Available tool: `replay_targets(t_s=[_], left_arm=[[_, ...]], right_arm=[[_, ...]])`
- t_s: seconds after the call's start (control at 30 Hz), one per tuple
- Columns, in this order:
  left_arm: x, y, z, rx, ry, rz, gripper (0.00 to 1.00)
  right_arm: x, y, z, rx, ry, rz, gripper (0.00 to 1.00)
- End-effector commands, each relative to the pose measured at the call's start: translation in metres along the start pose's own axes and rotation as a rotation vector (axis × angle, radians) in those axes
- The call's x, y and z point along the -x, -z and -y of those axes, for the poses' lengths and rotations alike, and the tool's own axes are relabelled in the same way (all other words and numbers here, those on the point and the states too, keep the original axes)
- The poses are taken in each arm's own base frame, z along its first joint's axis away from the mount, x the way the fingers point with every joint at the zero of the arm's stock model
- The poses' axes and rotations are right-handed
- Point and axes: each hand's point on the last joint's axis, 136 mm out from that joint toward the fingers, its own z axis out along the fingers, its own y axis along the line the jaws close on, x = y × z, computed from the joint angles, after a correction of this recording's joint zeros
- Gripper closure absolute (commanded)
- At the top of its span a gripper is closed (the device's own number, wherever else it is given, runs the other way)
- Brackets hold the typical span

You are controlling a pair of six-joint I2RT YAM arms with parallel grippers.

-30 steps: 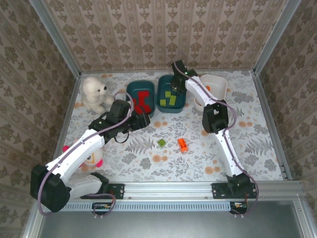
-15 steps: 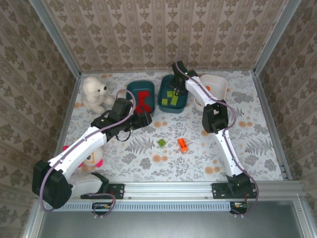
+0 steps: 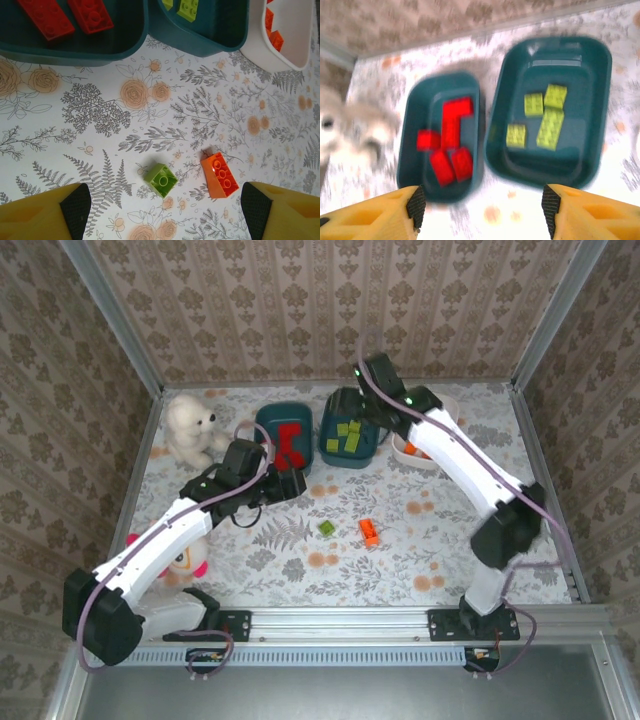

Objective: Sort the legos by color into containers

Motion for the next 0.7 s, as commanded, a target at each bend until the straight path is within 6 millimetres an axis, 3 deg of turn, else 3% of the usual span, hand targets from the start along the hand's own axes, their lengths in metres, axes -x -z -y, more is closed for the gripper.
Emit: replay_targets(t_s=[0.0,0.1,0.17,0.27,0.47,0.67], left_arm=[[-0.016,0.007,-0.001,-0.016,-0.043,-0.038,0.18],[-0.027,0.006,-0.004,-0.022,-0.047,-0.064,0.18],[-0.036,0.004,-0.005,-0.026,-0.049,-0.087,0.18],[-0.05,0.001,-0.004,-0.034,-0.055,-0.124,0.18],[-0.075,-0.005,-0.004,-0.039,-0.062,-0.173,0.18],[-0.082,-0.01,0.004,-0.084,-0.027,-0.175,0.18]], right_arm=[[-0.097,0.0,0.035,-0.069,0.151,-0.226,0.3],[-0.175,0.019,0.057,-0.092,0.216,-0.389,0.26],[-0.215,0.028,0.067,-0.086,0.239,-0.469,0.23],[-0.256,0.03,0.079,-0.074,0.229,-0.56,0.19],[-0.279,0.012,0.096,-0.123,0.276,-0.618,0.2],[-0.289,-0.014,0.097,-0.142,0.296,-0.65,0.35]])
